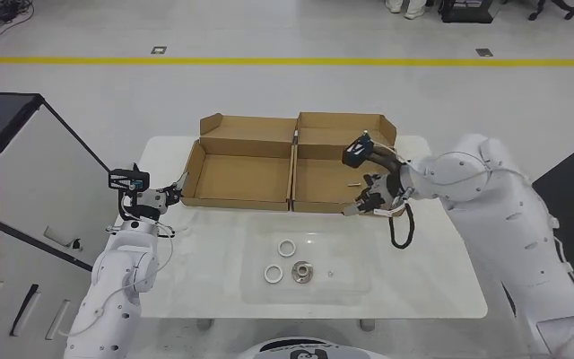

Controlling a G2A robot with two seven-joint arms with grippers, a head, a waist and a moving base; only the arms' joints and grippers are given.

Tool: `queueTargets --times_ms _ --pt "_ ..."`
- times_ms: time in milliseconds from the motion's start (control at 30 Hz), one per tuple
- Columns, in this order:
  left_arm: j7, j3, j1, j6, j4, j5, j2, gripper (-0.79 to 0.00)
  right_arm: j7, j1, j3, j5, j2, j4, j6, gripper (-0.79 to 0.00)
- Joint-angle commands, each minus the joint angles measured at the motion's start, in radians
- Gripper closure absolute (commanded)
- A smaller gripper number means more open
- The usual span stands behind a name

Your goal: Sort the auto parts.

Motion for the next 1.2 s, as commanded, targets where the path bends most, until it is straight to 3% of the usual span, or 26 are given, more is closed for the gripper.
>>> queueTargets --times_ms 0,400,600,933,1167 --pt "0.000 0.000 0.000 0.000 0.000 0.000 0.000 -0.785 0.000 0.000 0.001 -0.005 -0.001 0.001 0.001 -0.785" --pt "0.000 0.000 0.000 0.000 0.000 0.000 0.000 -0.785 -0.003 -0.001 -0.001 -0.008 -0.001 -0.004 -0.003 -0.785" --pt "0.000 0.000 0.000 0.000 0.000 0.000 0.000 -0.785 0.000 0.049 -0.080 -0.049 0.016 -0.052 -0.029 -0.785" --pt "0.000 0.000 0.000 0.000 0.000 0.000 0.000 -0.785 0.000 0.386 -0.475 0.079 0.076 -0.054 0.006 -0.785" --pt "0.000 0.000 0.000 0.000 0.000 0.000 0.000 -0.785 0.000 0.642 -0.791 0.216 0.080 0.001 0.002 -0.785"
